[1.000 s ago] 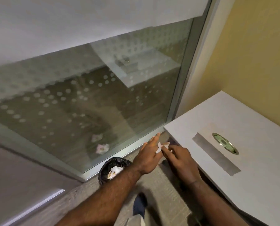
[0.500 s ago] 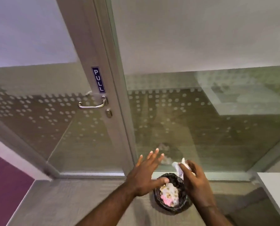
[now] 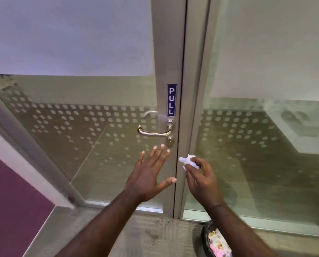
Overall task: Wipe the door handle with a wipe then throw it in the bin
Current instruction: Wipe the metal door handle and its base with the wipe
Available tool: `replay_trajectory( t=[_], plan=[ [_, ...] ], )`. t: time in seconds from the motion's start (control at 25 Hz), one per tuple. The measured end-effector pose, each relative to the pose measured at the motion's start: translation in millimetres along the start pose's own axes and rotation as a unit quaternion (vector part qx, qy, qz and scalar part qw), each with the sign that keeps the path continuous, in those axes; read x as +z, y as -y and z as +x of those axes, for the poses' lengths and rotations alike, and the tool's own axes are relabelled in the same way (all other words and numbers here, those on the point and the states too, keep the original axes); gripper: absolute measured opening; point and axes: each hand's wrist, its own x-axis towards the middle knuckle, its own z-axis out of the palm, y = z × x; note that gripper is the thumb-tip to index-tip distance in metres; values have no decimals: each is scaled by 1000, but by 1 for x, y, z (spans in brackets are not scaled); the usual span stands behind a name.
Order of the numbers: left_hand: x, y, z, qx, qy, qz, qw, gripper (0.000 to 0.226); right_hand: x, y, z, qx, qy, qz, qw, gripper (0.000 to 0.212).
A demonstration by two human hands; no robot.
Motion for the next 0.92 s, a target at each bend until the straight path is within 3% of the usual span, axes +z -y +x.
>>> replay_trajectory(
  t=[0.2, 0.4, 0.6, 0.92],
  plan=[
    [-24, 59, 18, -23, -71, -8, 997, 88, 36, 9, 57, -17, -26, -9, 999, 38],
    [-48, 105, 61, -31, -153, 20, 987, 89, 62, 3, 124, -40, -127, -11, 991, 19],
    [-64, 136, 102, 20, -206, 85, 975, 91, 83, -10, 180, -32, -212, -35, 976, 26],
    [-72, 191, 139, 126, -249, 112, 954, 88, 116, -9, 222, 19, -258, -34, 965, 29]
  ],
)
